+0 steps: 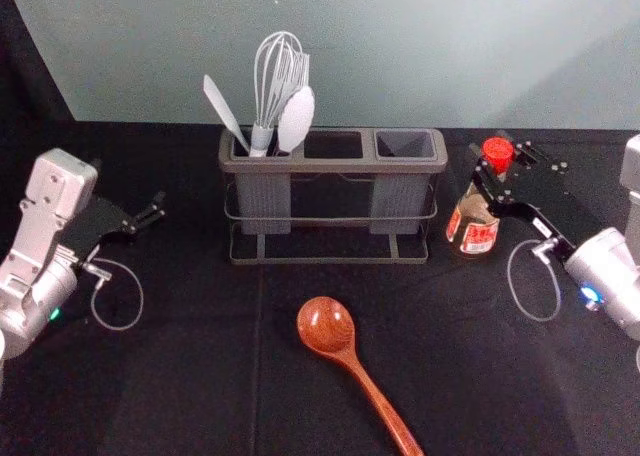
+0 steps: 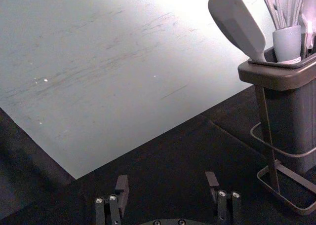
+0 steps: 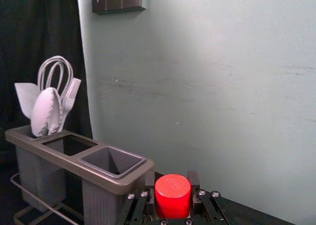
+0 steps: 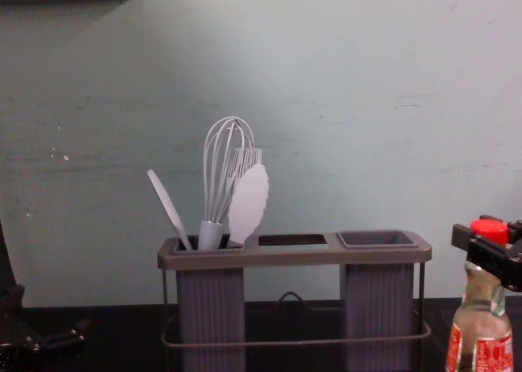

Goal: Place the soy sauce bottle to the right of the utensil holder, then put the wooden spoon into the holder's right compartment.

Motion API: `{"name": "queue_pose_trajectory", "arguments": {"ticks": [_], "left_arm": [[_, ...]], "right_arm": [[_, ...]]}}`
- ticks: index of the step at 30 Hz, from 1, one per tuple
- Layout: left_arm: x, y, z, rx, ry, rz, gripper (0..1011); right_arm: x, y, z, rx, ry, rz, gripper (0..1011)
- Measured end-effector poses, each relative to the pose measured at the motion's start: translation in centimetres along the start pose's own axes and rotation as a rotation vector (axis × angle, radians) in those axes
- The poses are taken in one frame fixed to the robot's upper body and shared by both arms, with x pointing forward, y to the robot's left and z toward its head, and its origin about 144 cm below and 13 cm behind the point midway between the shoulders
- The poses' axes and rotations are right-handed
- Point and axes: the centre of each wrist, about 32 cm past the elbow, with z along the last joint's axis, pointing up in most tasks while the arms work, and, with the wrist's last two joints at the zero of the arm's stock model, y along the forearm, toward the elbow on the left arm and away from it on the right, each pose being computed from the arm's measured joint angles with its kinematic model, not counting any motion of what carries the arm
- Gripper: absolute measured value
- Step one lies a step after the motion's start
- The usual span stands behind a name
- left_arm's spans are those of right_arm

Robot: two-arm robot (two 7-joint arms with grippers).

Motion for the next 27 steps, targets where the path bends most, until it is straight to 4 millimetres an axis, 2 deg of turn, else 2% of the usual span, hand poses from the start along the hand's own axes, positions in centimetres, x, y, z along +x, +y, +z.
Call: {"name": "queue_pose_trajectory", "arguments": {"ticks": [17,27], "left_arm": [[0.0,0.0,0.0,0.000,0.000,0.000,1011],[0.0,0.0,0.0,0.000,0.000,0.000,1011]], "right_arm": [[0.7,2.4,-1.0,0.011,0.036,-0.007,396],[0.7,2.9,-1.4,0.008,0.052,-0.012,396]]}}
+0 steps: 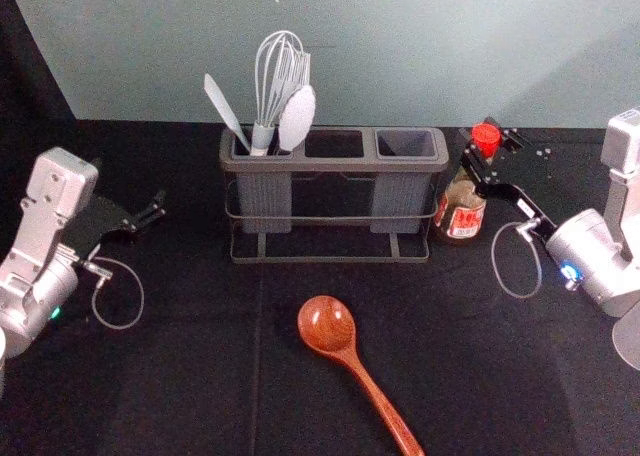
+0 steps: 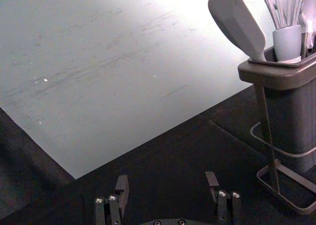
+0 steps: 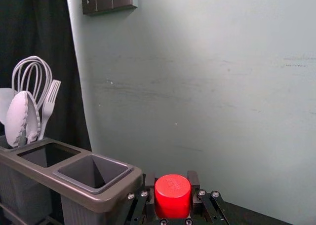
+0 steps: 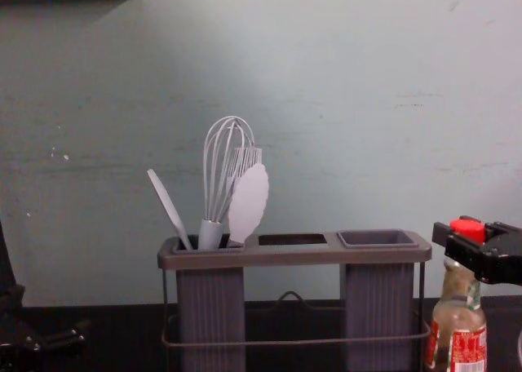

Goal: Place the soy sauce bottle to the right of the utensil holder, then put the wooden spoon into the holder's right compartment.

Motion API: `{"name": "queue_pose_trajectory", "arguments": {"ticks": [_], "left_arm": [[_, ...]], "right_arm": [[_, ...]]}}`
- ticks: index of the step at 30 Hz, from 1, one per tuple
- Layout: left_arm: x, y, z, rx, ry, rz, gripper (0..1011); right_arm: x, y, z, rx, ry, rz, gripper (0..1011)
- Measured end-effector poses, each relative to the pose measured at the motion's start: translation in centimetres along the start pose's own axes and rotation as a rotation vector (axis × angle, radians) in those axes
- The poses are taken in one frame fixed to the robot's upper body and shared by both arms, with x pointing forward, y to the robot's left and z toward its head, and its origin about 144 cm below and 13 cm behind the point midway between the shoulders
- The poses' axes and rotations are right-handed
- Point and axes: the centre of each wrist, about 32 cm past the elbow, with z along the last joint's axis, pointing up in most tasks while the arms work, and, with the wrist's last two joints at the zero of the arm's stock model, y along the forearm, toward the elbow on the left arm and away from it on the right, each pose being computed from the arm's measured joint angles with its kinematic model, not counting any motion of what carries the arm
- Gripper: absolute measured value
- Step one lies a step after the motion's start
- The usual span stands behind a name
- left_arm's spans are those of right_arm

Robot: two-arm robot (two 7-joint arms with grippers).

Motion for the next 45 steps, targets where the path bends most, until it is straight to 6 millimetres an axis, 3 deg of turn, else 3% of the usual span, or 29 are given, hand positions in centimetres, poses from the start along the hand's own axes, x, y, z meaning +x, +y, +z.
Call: {"name": "queue_pose_trajectory", "arguments": {"ticks": [13,23,33,45], "left_arm": [[0.0,0.0,0.0,0.000,0.000,0.000,1011],[0.0,0.0,0.0,0.000,0.000,0.000,1010],[0.0,0.0,0.0,0.000,0.000,0.000,1011],[0.0,0.0,0.0,0.000,0.000,0.000,1011]], "right_arm": [[-0.1,-0.2,-0.4,-0.005,0.026,-0.004,411],[0.0,-0.5,-0.2,-0.004,0.036,-0.012,739],[0.4,-1.1,1.7,0.033,0.006,-0.027,1003],[-0.3,-2.2,4.0,0.021,-0.027,-0.039,1003]]}}
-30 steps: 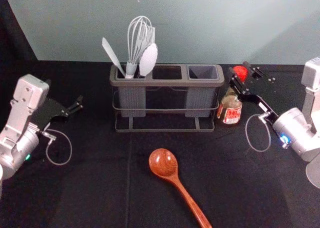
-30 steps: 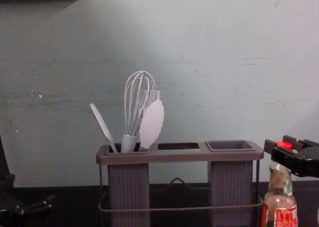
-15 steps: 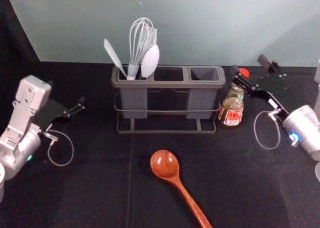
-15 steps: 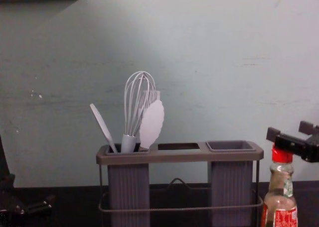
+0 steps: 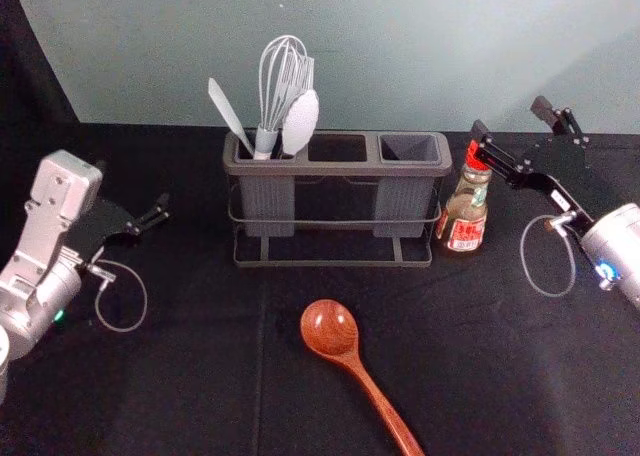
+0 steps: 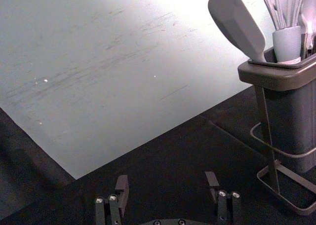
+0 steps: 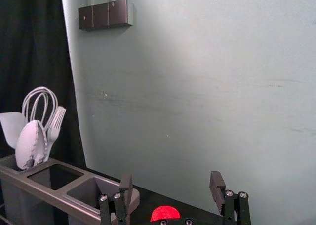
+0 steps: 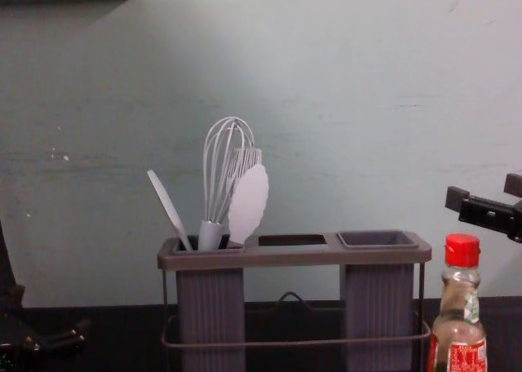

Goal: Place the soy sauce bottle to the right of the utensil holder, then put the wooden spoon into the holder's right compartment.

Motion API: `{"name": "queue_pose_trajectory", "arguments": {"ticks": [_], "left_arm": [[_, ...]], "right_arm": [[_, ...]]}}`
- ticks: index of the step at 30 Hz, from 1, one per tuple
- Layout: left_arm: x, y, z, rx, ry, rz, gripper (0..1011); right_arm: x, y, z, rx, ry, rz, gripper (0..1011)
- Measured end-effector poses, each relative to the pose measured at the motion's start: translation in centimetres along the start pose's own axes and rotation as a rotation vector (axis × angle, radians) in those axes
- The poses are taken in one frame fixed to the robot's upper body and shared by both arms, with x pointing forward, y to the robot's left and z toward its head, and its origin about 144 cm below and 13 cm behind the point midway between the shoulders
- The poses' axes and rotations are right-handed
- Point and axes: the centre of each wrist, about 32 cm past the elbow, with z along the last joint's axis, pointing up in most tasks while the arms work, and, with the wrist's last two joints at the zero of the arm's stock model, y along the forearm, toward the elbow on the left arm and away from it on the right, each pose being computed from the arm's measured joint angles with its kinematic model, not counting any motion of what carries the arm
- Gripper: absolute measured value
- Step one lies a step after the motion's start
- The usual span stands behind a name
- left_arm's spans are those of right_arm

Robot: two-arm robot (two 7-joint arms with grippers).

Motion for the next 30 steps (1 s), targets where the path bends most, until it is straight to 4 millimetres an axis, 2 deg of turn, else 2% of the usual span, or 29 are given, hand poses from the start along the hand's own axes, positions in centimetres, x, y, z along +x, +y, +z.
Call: {"name": "queue_pose_trajectory", "arguments": {"ticks": [15,30], "left_arm": [[0.0,0.0,0.0,0.000,0.000,0.000,1011],[0.0,0.0,0.0,0.000,0.000,0.000,1011]], "right_arm": [[-2.4,-2.2,2.3,-0.026,-0.026,0.030,1002],[-7.2,-4.1,3.5,-0.091,-0.030,0.073,1003]]}}
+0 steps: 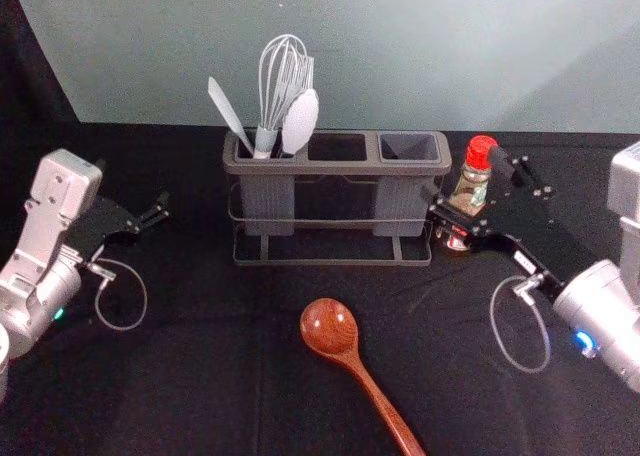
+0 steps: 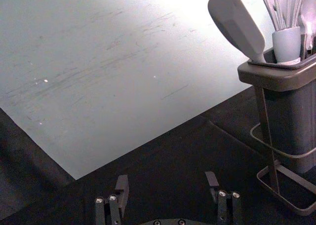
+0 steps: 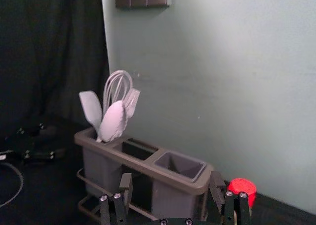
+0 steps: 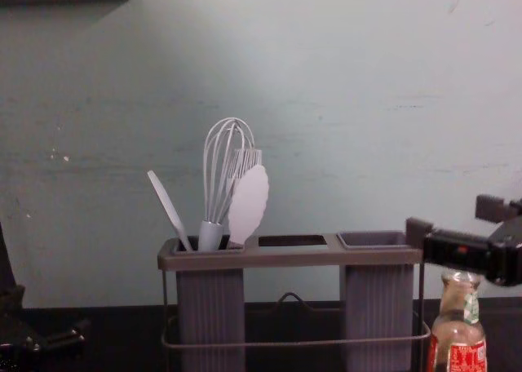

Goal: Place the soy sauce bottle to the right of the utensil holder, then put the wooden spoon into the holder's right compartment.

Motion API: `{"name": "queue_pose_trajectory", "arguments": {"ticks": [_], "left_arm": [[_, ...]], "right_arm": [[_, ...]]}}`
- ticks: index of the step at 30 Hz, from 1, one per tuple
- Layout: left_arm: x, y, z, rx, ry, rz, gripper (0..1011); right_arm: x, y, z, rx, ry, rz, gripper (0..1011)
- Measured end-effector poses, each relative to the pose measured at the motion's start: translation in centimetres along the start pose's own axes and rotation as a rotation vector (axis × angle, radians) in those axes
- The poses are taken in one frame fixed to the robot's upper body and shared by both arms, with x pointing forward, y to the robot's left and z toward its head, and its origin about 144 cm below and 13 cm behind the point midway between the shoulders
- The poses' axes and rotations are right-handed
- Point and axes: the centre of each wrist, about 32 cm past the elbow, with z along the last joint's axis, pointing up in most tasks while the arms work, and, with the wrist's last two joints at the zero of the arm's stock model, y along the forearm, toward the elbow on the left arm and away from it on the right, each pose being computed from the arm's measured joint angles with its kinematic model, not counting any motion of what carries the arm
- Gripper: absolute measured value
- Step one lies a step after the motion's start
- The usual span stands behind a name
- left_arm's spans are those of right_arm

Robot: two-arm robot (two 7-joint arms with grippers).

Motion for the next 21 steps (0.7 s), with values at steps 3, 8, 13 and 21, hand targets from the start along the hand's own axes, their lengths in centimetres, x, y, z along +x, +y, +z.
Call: {"name": "queue_pose_trajectory", "arguments": {"ticks": [3,8,13,21], "left_arm": [[0.0,0.0,0.0,0.000,0.000,0.000,1011],[0.0,0.0,0.0,0.000,0.000,0.000,1011],[0.0,0.0,0.0,0.000,0.000,0.000,1011],[0.0,0.0,0.0,0.000,0.000,0.000,1011]], "right_arm": [[-1.0,-0.1,0.2,-0.033,0.001,0.002,1003],[-2.7,0.0,0.3,-0.086,-0.013,0.027,1002],[-4.4,0.3,0.0,-0.114,-0.005,0.051,1003],[-6.0,0.6,-0.9,-0.153,0.032,0.082,1003]]}}
